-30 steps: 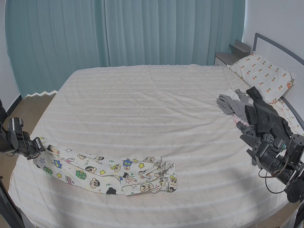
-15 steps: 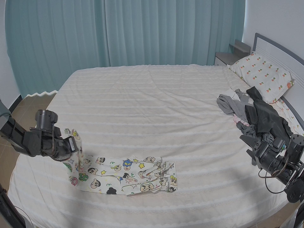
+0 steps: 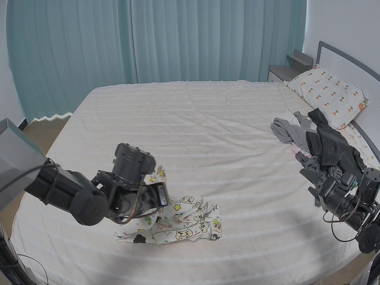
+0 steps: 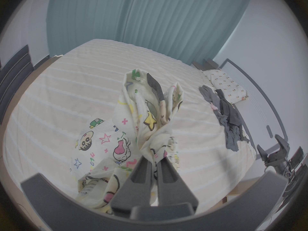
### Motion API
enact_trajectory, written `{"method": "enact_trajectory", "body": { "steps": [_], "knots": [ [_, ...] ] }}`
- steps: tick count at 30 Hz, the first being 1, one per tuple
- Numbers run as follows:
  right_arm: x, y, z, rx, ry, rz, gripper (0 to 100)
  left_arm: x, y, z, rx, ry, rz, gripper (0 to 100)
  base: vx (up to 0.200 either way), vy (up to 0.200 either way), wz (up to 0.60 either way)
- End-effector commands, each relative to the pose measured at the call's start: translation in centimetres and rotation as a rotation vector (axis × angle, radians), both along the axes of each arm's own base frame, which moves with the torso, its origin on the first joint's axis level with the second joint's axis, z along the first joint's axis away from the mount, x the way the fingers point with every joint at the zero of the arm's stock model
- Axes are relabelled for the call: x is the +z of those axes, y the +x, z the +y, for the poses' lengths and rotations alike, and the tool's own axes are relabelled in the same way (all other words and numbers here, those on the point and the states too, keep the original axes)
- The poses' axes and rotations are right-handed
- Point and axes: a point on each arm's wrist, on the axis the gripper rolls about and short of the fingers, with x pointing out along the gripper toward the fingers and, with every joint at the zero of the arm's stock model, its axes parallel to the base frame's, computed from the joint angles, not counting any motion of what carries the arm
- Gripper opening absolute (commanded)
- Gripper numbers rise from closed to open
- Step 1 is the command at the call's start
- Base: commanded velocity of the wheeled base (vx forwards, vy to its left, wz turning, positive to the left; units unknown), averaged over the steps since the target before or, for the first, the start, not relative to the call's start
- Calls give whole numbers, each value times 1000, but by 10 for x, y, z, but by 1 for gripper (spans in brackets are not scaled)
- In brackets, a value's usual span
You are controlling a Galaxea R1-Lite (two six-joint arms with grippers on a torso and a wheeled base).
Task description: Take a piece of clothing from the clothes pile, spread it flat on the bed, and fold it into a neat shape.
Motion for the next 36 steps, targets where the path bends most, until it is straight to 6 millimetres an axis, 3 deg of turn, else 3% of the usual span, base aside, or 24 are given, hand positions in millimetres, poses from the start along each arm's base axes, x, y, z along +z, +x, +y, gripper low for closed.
{"method": "enact_trajectory", "body": {
  "steps": [1, 12, 13, 20, 26, 32, 33, 36],
  "knots": [
    [-2, -3, 0, 2, -3, 7, 100, -5, -5, -31, -61, -9, -3, 0, 0, 0, 0],
    [-1, -4, 0, 2, -3, 6, 100, -14, 3, -48, -87, -15, 0, 0, 0, 0, 0],
    [-1, -4, 0, 2, -3, 6, 100, -14, 3, -48, -88, -16, 1, 100, 0, 0, 0],
    [-2, -3, 0, 2, -3, 7, 100, -11, 9, -59, -70, -61, -12, 100, 0, 0, 0],
    [-2, -3, 0, 2, -1, 8, 100, -10, 11, -53, -51, -61, -11, 100, 0, 0, 0],
    [-2, -3, 0, 0, -2, 8, 100, 7, 9, -20, -12, -95, -13, 100, 0, 0, 0],
    [-2, -3, 0, 0, -2, 8, 100, 14, 4, -3, -12, -125, 5, 100, 0, 0, 0],
    [-2, -3, 0, 0, -2, 9, 100, 16, -8, 18, -9, -188, 64, 100, 0, 0, 0]
  ]
}}
